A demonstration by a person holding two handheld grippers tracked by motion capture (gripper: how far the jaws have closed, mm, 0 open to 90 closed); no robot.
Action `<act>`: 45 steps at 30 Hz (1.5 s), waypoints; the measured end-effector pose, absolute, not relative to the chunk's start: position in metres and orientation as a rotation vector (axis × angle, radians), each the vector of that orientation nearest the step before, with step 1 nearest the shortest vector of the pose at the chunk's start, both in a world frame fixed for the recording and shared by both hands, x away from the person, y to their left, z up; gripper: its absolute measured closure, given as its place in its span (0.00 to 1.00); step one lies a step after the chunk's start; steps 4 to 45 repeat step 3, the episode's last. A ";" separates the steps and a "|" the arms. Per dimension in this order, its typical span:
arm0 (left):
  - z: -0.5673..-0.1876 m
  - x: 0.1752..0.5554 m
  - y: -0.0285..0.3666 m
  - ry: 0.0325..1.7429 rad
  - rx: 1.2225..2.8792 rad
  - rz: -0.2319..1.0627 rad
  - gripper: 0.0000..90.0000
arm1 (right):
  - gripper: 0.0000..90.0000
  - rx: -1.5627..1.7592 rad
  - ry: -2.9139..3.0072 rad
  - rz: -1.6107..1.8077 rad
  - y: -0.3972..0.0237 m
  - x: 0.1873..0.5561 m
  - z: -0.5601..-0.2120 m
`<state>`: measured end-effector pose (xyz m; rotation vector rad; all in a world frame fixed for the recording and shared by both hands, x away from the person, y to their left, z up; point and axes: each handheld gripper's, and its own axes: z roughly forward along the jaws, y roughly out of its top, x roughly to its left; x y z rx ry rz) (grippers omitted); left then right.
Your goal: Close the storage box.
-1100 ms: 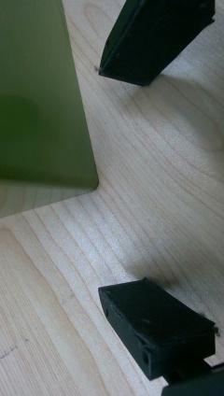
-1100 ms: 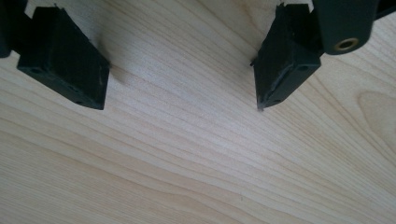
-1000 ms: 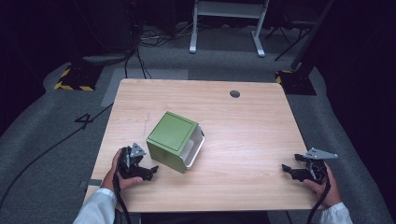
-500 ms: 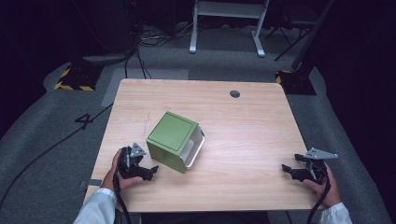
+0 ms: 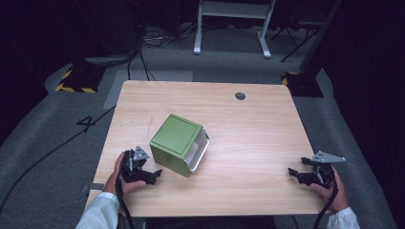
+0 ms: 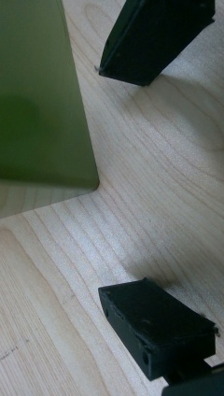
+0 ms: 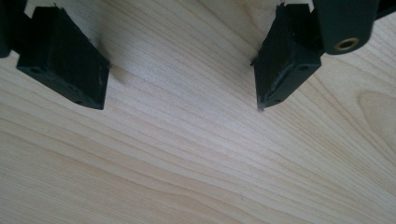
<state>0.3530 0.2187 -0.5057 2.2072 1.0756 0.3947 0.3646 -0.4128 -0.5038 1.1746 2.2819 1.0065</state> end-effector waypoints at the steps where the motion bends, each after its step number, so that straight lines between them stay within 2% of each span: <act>1: -0.506 0.353 0.219 1.076 2.207 0.394 0.00 | 0.20 1.175 2.282 1.006 -0.413 0.365 -0.504; 45: -0.506 0.353 0.219 1.076 2.207 0.394 0.00 | 0.20 1.175 2.282 1.006 -0.413 0.365 -0.504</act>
